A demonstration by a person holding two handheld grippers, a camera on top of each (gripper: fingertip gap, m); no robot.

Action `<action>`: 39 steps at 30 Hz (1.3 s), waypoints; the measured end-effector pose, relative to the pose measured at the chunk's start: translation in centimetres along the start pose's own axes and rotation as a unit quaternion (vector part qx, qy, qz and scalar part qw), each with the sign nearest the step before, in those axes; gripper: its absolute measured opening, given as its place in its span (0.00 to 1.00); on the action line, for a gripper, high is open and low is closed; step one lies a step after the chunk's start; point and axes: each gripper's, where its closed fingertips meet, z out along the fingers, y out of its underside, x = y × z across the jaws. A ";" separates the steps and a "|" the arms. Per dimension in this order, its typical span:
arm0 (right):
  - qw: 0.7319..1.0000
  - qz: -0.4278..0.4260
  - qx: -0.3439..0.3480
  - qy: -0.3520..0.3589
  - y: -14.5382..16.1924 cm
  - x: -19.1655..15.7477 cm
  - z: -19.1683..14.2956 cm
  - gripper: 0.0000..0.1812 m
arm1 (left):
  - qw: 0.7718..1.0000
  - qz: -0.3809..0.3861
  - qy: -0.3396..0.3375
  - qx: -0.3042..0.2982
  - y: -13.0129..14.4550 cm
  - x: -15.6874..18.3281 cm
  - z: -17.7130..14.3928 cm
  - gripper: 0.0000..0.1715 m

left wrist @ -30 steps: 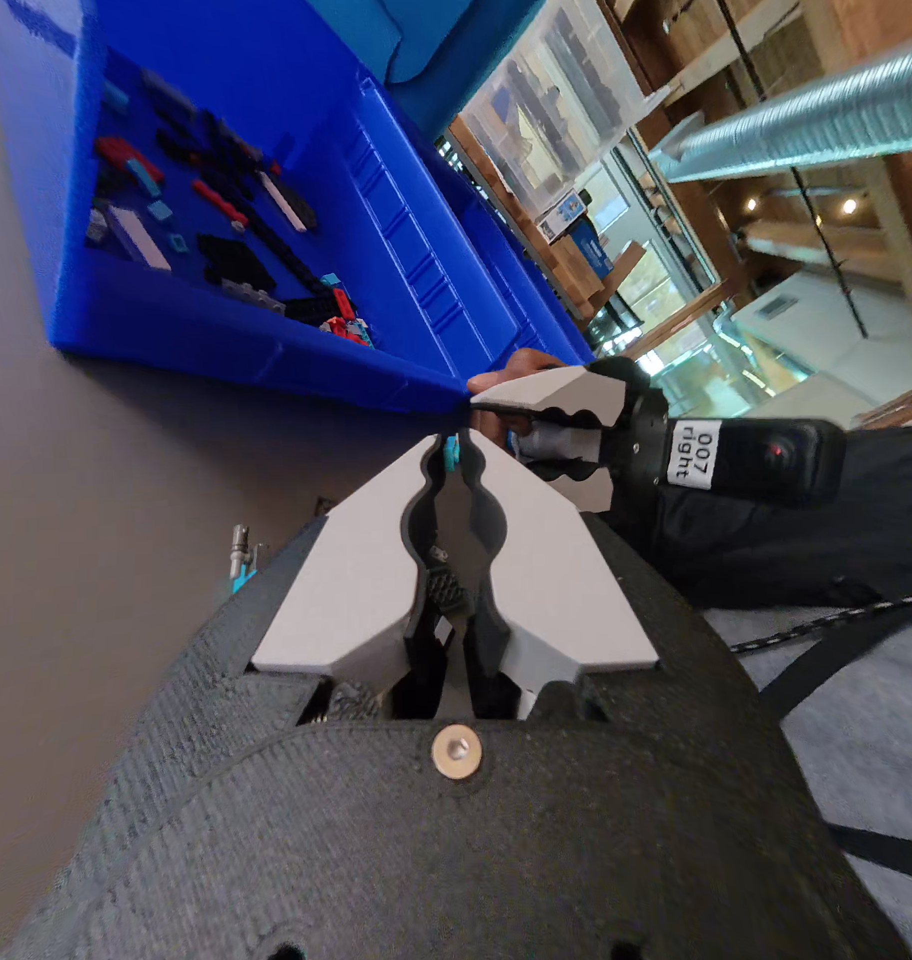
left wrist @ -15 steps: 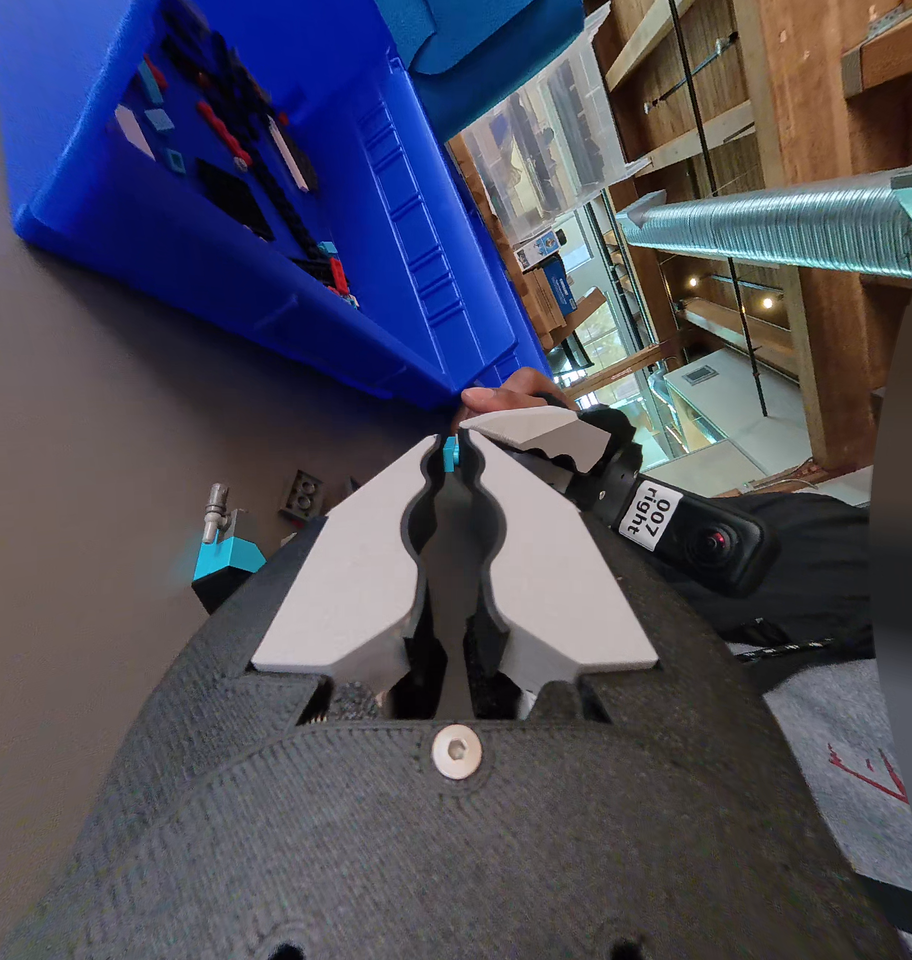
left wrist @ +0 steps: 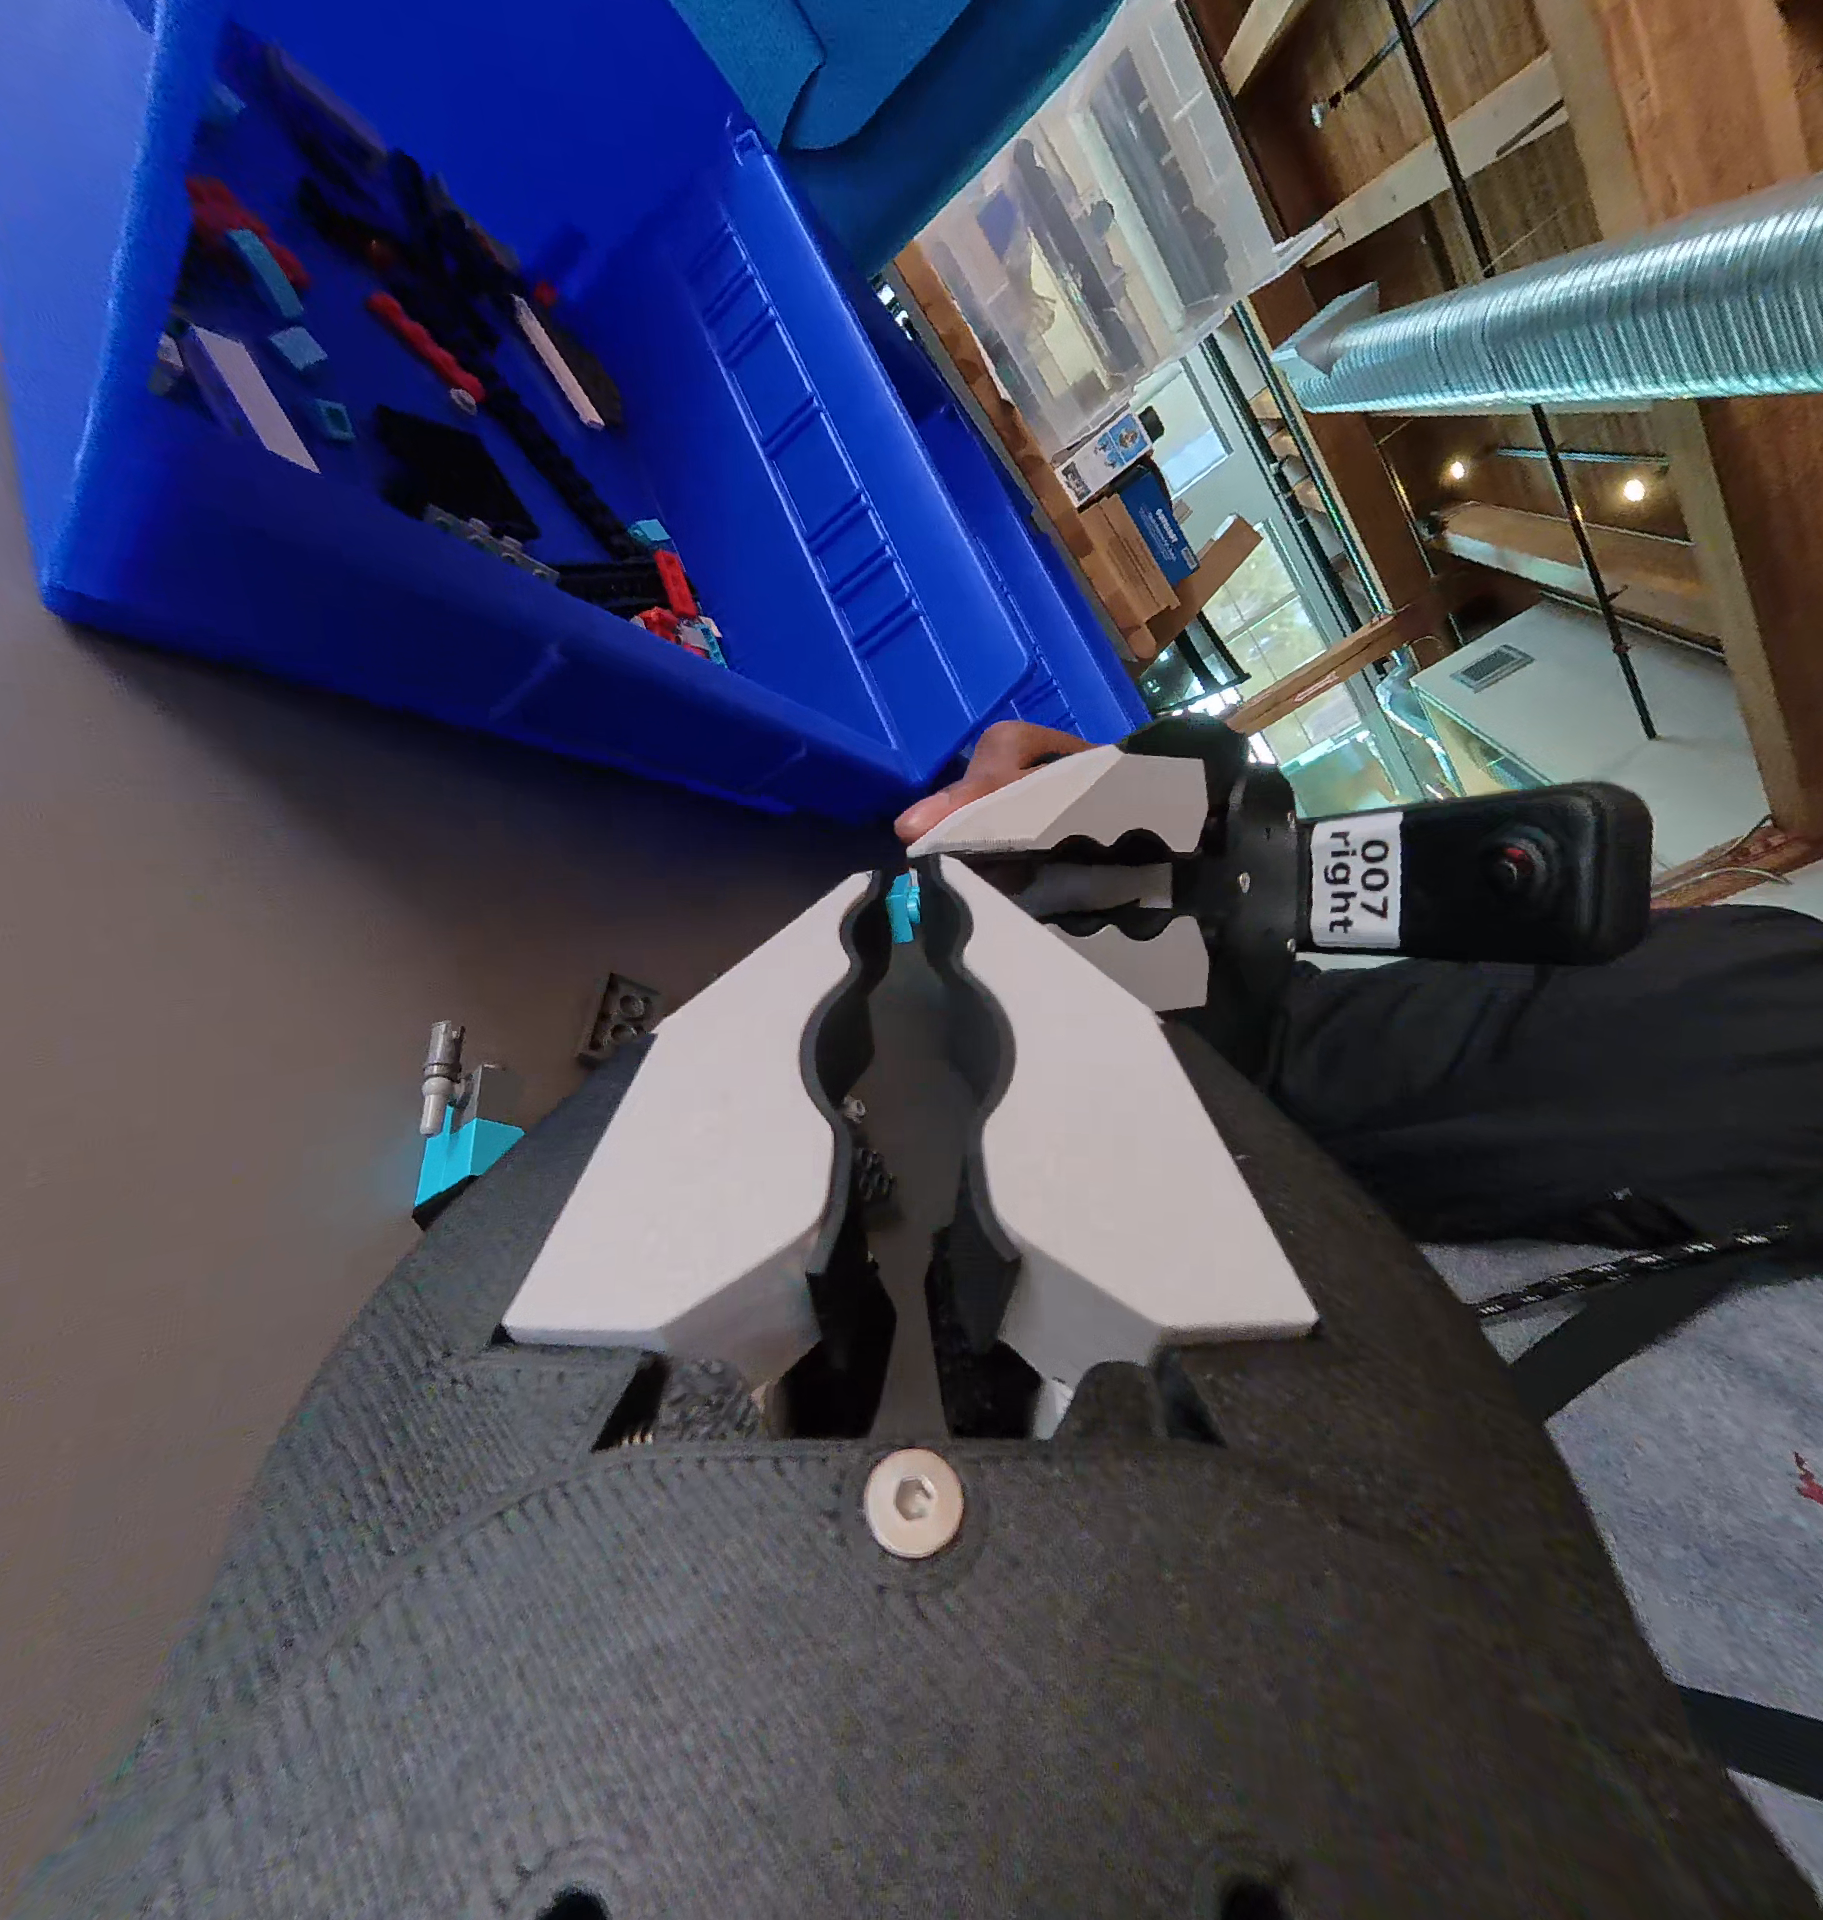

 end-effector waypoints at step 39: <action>0.950 0.287 0.026 -0.123 0.0 0.0 -0.1 0.06 | 0.999 0.031 0.007 -0.009 0.1 0.1 0.0 0.05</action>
